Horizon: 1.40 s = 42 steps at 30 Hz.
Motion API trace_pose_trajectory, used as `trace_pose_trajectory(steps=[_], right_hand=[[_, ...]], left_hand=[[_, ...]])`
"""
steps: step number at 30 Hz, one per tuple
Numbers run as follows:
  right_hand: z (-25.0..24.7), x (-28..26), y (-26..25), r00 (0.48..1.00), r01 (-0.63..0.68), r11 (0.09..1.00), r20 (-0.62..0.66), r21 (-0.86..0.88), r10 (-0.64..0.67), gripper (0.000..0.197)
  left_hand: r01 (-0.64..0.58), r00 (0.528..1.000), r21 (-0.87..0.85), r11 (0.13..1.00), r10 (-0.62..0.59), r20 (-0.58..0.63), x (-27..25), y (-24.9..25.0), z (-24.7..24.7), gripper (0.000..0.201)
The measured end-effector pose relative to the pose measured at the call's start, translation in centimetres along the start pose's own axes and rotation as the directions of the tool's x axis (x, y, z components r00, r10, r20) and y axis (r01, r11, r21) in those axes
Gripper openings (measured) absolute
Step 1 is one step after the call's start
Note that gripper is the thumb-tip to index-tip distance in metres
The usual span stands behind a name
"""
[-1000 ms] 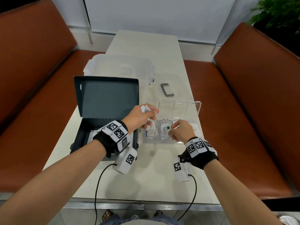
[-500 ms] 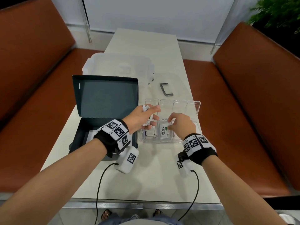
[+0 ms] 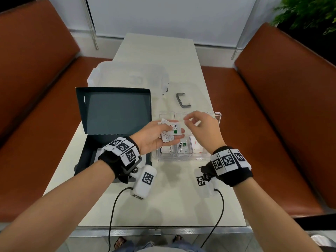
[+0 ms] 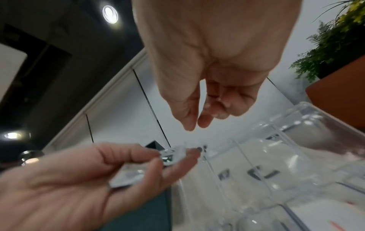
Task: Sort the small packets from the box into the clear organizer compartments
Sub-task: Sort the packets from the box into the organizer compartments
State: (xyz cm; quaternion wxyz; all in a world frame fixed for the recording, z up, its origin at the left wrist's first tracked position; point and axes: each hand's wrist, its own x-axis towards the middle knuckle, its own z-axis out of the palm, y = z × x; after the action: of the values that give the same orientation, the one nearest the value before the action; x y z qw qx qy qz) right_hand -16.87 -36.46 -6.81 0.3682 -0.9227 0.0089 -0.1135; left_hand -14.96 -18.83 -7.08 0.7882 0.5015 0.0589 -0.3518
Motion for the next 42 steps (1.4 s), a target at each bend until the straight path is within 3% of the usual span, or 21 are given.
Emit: trace_pose_trajectory(steps=[6, 9, 12, 18, 19, 21, 24, 26, 28, 32, 36, 42], right_hand=[[-0.9, 0.3, -1.4, 0.975, -0.039, 0.996, 0.223, 0.085, 0.019, 0.024], [-0.8, 0.2, -1.1, 0.977, -0.153, 0.963, 0.179, 0.222, 0.114, 0.017], [-0.6, -0.3, -1.1, 0.953, -0.298, 0.843, 0.196, 0.447, 0.233, 0.015], [-0.1, -1.2, -0.9, 0.917, -0.397, 0.710, 0.282, 0.582, 0.282, 0.036], [-0.1, -1.3, -0.8, 0.914, -0.402, 0.710, 0.298, 0.578, 0.274, 0.038], [-0.1, -1.2, -0.5, 0.927, -0.359, 0.804, 0.281, 0.474, 0.249, 0.041], [-0.5, -0.6, -0.2, 0.973, -0.160, 0.958, 0.201, 0.236, 0.113, 0.040], [-0.8, -0.2, -0.2, 0.966, -0.043, 0.994, 0.258, 0.098, 0.016, 0.029], [-1.0, 0.1, 0.2, 0.959, -0.014, 0.999, 0.285, 0.029, 0.006, 0.015], [-0.7, 0.4, 2.0, 0.969, -0.204, 0.972, 0.167, 0.113, 0.184, 0.005], [0.9, -0.6, 3.3, 0.885, -0.459, 0.855, 0.217, 0.242, 0.413, 0.002], [3.2, -1.3, 4.2, 0.812, -0.582, 0.750, 0.273, 0.314, 0.516, 0.008]], left_hand=[[-0.199, 0.971, 0.351, 0.915, 0.232, -0.053, 0.3, 0.0, 0.2, 0.024], [-0.217, 0.955, 0.318, 0.923, 0.268, -0.128, 0.7, -0.1, 0.2, 0.026], [-0.197, 0.957, 0.265, 0.944, 0.244, -0.159, 0.7, -0.3, 0.1, 0.030], [-0.166, 0.958, 0.321, 0.932, 0.229, -0.171, 0.8, -0.9, -0.4, 0.028], [-0.160, 0.956, 0.349, 0.923, 0.233, -0.178, 1.0, -1.0, -0.4, 0.029], [-0.160, 0.953, 0.423, 0.892, 0.251, -0.168, 1.1, -1.2, -0.4, 0.023], [-0.191, 0.956, 0.601, 0.776, 0.286, -0.065, 1.1, -1.1, -0.4, 0.008], [-0.215, 0.956, 0.681, 0.700, 0.294, -0.002, 1.0, -0.9, -0.3, 0.007], [-0.224, 0.947, 0.712, 0.666, 0.321, -0.003, 1.1, -0.6, -0.2, 0.012], [-0.199, 0.924, 0.673, 0.713, 0.365, -0.113, 1.6, -0.3, -0.6, 0.012], [-0.172, 0.929, 0.621, 0.764, 0.336, -0.156, 1.5, -0.5, -1.3, 0.009], [-0.166, 0.930, 0.603, 0.780, 0.328, -0.169, 1.3, -0.8, -1.4, 0.007]])
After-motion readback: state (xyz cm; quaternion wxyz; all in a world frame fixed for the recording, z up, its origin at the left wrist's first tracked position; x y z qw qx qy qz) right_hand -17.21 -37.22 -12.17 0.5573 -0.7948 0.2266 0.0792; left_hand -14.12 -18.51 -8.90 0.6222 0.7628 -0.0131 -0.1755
